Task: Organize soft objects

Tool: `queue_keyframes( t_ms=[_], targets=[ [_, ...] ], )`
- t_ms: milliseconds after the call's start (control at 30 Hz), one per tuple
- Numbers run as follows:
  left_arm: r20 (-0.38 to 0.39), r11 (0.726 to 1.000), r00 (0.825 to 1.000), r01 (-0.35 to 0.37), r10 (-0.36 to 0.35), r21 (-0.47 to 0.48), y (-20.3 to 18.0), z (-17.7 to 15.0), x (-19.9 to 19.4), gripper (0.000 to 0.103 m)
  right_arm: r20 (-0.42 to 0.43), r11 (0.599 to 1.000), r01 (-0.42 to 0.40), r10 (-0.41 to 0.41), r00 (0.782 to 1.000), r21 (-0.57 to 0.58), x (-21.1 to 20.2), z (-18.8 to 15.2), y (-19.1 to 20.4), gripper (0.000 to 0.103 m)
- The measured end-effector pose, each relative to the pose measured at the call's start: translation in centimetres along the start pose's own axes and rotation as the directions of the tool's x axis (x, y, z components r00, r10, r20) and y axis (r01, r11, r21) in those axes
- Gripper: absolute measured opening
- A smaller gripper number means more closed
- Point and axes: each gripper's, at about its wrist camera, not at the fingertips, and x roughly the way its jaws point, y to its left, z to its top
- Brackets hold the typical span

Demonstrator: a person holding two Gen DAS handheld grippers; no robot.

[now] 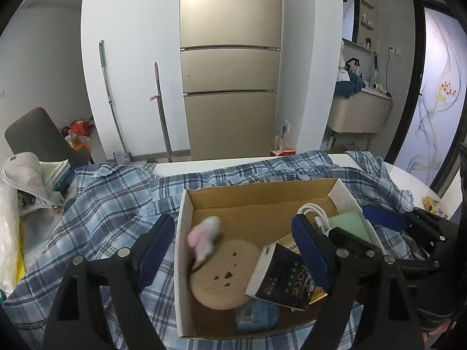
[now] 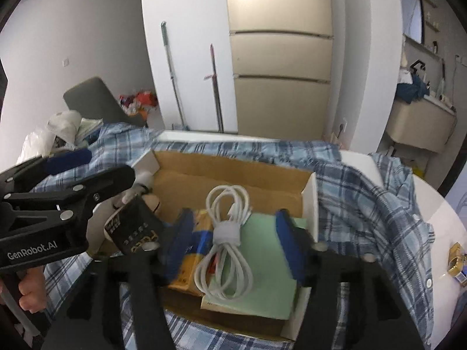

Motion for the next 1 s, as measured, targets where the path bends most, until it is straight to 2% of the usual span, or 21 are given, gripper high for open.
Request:
queue_keyframes(
  t_ms=[133, 267, 500, 633, 767, 867, 933, 1000],
  targets=[
    [0.023, 1.000, 1.000, -0.013, 0.012, 0.009, -0.1, 0.1, -0.5, 0.084, 0.011, 1.000, 0.000, 0.000, 1.000, 0.021, -0.4, 0.3, -0.5, 0.059],
    [0.049, 1.000, 0.999, 0.016, -0.016, 0.007, -0.3, 0.2, -1.5, 0.084, 0.031, 1.000, 0.024, -0.025, 0.999, 0.017, -0.9, 0.6, -0.5, 0.059],
    [0.129, 1.000, 0.992, 0.005, -0.007, 0.016, -1.0, 1.2, -4.9, 0.084, 0.141, 0.995, 0.100, -0.102, 0.985, 0.016, -4.0, 2.1, -0.4, 0.059],
    [0.186, 1.000, 0.983, 0.007, -0.010, 0.018, -1.3, 1.7, -8.0, 0.084, 0.188, 0.993, 0.117, -0.116, 0.975, 0.006, -6.2, 3.0, 0.0, 0.059],
    [0.279, 0.999, 0.960, 0.002, -0.013, 0.040, -1.8, 1.6, -12.0, 0.084, 0.254, 0.992, 0.122, -0.120, 0.960, 0.009, -9.6, 3.4, 0.5, 0.061],
    [0.346, 0.998, 0.938, 0.002, -0.022, 0.059, -2.1, 0.9, -14.9, 0.084, 0.323, 0.990, 0.139, -0.129, 0.937, -0.009, -12.5, 3.1, 1.5, 0.071],
    [0.392, 0.996, 0.920, -0.015, -0.021, 0.087, -2.4, 0.0, -16.6, 0.084, 0.363, 0.988, 0.154, -0.135, 0.922, -0.023, -14.3, 2.5, 2.3, 0.081],
    [0.434, 0.994, 0.901, -0.039, -0.008, 0.097, -2.6, -1.1, -18.2, 0.084, 0.401, 0.986, 0.165, -0.139, 0.906, -0.031, -15.9, 1.5, 2.9, 0.082]
  ],
)
